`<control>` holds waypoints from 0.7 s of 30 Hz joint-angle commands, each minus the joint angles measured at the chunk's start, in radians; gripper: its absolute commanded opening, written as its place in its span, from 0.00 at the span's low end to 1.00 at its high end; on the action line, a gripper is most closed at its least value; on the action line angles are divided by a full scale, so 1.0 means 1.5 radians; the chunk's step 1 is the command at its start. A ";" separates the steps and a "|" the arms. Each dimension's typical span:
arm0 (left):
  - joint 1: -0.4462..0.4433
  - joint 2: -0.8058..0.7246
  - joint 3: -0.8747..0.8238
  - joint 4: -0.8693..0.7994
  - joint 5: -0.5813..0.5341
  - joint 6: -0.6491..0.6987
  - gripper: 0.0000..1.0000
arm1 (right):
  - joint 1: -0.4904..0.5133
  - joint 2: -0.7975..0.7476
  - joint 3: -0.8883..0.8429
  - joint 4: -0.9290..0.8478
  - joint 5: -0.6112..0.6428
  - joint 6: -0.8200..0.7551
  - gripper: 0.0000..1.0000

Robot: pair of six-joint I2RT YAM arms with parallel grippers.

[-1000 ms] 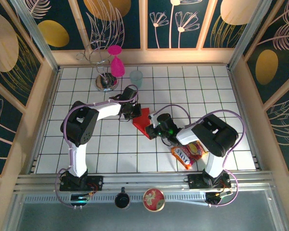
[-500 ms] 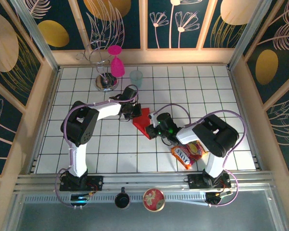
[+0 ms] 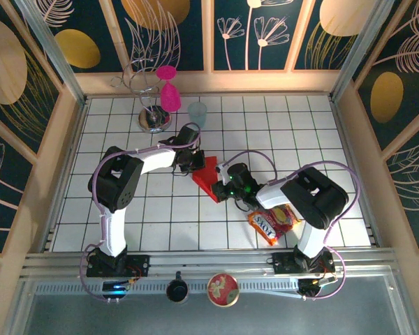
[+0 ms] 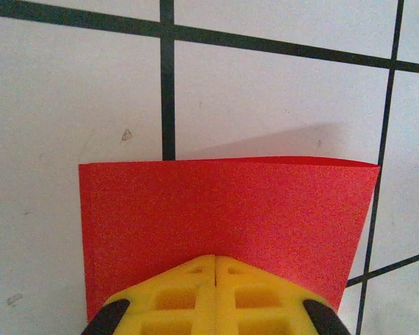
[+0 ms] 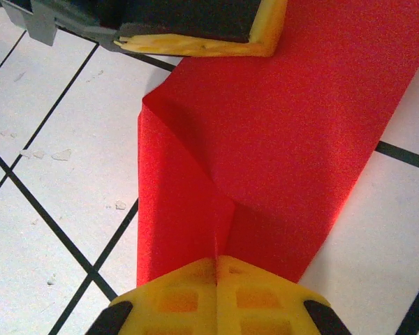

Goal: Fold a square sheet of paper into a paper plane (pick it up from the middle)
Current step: Third fold the triangle at the center of the table.

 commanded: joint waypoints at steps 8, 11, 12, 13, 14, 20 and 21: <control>0.003 0.023 -0.002 -0.033 0.005 0.004 0.03 | -0.005 0.013 0.030 -0.023 -0.002 0.006 0.00; 0.003 0.024 -0.004 -0.033 0.005 0.004 0.03 | -0.005 0.015 0.031 -0.025 0.000 0.006 0.00; 0.003 0.023 -0.003 -0.033 0.005 0.004 0.03 | -0.005 0.016 0.032 -0.027 0.000 0.006 0.00; 0.003 0.023 -0.003 -0.033 0.005 0.004 0.03 | -0.005 0.018 0.032 -0.029 0.001 0.007 0.00; 0.003 0.023 -0.003 -0.033 0.004 0.004 0.03 | -0.005 0.019 0.033 -0.030 0.002 0.007 0.00; 0.002 0.021 -0.003 -0.033 0.006 0.004 0.03 | -0.005 0.026 0.036 -0.039 0.005 0.007 0.00; 0.003 0.021 -0.003 -0.033 0.005 0.004 0.03 | -0.005 0.028 0.037 -0.041 0.004 0.007 0.00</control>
